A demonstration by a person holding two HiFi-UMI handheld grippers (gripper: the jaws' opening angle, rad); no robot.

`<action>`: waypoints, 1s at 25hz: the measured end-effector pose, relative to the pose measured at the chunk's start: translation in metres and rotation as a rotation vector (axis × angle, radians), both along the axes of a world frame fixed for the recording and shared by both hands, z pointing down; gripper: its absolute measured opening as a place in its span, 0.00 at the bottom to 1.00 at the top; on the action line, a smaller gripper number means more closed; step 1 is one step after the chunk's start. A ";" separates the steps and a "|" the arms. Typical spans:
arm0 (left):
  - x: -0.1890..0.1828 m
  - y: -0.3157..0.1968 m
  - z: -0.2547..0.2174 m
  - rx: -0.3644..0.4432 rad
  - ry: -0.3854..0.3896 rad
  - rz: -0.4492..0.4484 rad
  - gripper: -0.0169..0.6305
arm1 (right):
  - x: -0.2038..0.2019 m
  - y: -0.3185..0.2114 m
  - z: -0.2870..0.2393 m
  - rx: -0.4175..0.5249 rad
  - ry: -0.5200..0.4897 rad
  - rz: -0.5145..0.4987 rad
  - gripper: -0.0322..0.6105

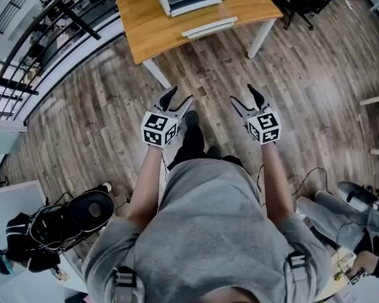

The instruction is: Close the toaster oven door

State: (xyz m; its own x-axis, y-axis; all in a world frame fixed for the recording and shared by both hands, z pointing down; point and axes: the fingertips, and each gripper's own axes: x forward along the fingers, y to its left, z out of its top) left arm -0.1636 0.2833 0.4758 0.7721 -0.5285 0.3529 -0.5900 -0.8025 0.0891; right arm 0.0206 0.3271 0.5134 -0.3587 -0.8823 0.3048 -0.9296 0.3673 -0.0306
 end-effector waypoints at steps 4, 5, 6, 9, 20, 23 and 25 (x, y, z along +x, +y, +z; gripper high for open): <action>0.004 -0.007 -0.001 -0.001 0.006 -0.001 0.41 | 0.003 -0.005 0.000 -0.006 0.009 -0.001 0.55; 0.006 -0.009 0.000 -0.002 0.007 0.002 0.41 | 0.004 -0.006 0.000 -0.008 0.013 0.002 0.55; 0.007 -0.010 0.001 -0.005 0.008 0.005 0.41 | 0.006 -0.007 0.001 -0.010 0.014 0.006 0.55; 0.010 -0.017 0.005 -0.015 0.011 0.004 0.41 | 0.011 -0.014 0.002 -0.013 0.012 0.018 0.55; 0.023 -0.059 0.019 -0.049 0.030 -0.002 0.41 | 0.027 -0.048 0.013 -0.044 0.022 0.036 0.53; 0.029 -0.080 0.021 -0.061 0.035 0.001 0.41 | 0.031 -0.068 0.015 -0.056 0.028 0.037 0.53; 0.033 -0.093 0.023 -0.065 0.034 0.010 0.41 | 0.034 -0.081 0.018 -0.065 0.028 0.043 0.53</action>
State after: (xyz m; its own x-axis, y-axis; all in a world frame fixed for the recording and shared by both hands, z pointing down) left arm -0.1303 0.1908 0.4987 0.7894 -0.4978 0.3592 -0.5778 -0.8002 0.1608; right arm 0.0546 0.2458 0.5310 -0.3113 -0.8749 0.3711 -0.9453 0.3251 -0.0265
